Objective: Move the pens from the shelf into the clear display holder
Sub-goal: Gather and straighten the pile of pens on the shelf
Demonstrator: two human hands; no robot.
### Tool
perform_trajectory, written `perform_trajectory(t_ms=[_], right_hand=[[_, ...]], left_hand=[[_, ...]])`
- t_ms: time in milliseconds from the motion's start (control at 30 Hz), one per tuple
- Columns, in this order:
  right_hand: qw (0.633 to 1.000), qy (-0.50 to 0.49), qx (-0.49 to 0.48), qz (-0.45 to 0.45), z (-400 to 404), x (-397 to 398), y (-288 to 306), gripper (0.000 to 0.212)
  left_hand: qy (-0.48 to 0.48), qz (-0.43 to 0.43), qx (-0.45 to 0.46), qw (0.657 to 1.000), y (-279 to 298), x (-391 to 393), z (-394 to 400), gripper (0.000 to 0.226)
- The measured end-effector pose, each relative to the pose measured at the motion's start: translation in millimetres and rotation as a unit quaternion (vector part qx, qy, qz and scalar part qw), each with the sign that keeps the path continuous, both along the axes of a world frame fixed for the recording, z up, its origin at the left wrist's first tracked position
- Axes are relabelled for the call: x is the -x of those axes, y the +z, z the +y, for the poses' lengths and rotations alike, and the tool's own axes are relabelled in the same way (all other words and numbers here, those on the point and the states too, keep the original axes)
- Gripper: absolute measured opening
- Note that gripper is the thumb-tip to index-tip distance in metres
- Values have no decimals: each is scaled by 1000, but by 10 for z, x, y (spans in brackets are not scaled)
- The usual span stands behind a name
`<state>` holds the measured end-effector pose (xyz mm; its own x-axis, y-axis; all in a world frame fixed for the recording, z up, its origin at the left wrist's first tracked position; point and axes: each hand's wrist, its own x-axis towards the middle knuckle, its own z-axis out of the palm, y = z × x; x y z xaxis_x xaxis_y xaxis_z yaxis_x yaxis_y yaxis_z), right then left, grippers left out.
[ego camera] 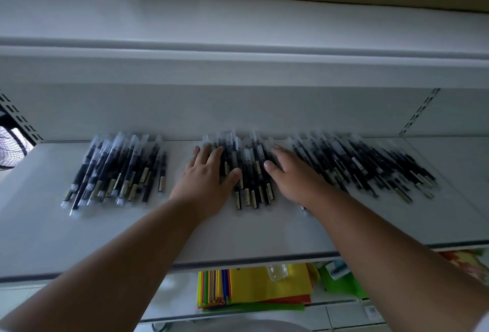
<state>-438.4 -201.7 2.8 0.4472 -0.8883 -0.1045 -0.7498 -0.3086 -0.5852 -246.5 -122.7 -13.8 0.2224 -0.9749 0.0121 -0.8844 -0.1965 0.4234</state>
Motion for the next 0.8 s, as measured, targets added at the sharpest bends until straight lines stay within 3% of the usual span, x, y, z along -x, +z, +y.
perform_trajectory(t_ms=[233, 367, 467, 667, 800], right_hand=[[997, 11, -35, -64, 81, -201, 34, 63], [990, 136, -46, 2, 134, 180, 72, 102], [973, 211, -37, 89, 127, 328, 78, 130], [982, 178, 37, 50, 13, 194, -20, 112], [982, 181, 48, 41, 47, 209, -57, 105]], left_hand=[[10, 50, 25, 998, 70, -2, 71, 77], [-55, 8, -40, 998, 88, 67, 357, 112], [-94, -67, -77, 990, -1, 60, 352, 121], [-70, -60, -19, 996, -40, -71, 112, 102], [-85, -47, -31, 995, -24, -61, 159, 105]])
